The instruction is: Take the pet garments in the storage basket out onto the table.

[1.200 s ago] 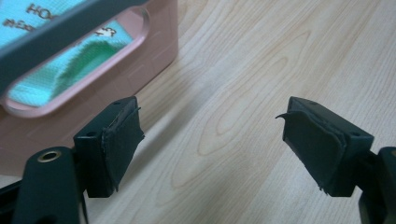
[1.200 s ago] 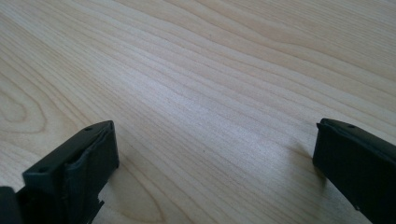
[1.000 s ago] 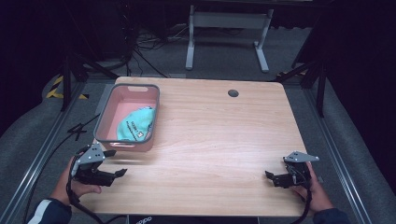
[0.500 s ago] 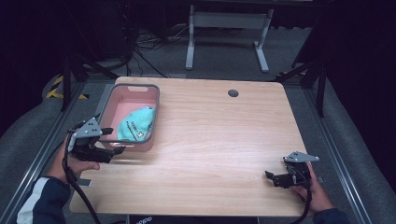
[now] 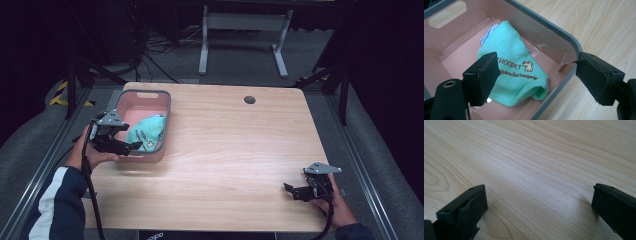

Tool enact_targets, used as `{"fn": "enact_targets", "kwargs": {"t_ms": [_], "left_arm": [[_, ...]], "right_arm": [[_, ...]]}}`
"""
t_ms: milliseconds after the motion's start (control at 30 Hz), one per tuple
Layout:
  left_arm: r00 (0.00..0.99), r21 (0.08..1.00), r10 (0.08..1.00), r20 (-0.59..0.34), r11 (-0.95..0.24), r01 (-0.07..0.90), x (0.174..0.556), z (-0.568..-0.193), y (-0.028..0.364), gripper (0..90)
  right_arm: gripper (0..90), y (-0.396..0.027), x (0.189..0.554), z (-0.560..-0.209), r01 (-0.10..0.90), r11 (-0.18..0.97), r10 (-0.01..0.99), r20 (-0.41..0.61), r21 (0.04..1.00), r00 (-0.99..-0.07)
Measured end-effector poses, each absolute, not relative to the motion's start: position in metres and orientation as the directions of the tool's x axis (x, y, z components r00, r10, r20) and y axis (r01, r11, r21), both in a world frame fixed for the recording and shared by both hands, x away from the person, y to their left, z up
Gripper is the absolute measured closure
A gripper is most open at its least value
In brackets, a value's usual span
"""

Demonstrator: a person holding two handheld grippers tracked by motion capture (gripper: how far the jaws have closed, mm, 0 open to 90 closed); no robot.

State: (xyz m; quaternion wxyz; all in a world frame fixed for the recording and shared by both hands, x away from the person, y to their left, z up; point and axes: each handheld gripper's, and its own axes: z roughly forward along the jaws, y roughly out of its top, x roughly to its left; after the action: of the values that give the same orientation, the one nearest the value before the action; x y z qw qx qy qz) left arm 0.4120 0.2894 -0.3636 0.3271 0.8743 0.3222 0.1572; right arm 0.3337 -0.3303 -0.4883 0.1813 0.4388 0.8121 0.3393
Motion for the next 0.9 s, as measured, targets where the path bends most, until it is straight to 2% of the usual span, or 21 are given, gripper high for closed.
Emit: {"fn": "enact_targets", "kwargs": {"t_ms": [333,633,733,900], "left_arm": [[0.751,0.532,0.657,0.072,-0.662,0.528,0.457,-0.377,0.272,18.4],[0.73,0.389,0.683,0.024,-0.679,0.622,0.489,-0.402,0.268,19.6],[0.72,0.329,0.694,0.029,-0.687,0.648,0.497,-0.405,0.265,16.4],[0.721,0.244,0.693,0.022,-0.703,0.668,0.51,-0.416,0.26,19.2]], "right_arm": [[0.6,-0.33,0.334,-0.488,0.59,0.384,0.836,0.004,0.71,-0.549],[0.6,-0.33,0.334,-0.488,0.59,0.385,0.836,0.003,0.71,-0.549],[0.6,-0.33,0.334,-0.488,0.59,0.385,0.836,0.003,0.71,-0.549],[0.6,-0.33,0.334,-0.488,0.589,0.385,0.836,0.003,0.71,-0.549]]}}
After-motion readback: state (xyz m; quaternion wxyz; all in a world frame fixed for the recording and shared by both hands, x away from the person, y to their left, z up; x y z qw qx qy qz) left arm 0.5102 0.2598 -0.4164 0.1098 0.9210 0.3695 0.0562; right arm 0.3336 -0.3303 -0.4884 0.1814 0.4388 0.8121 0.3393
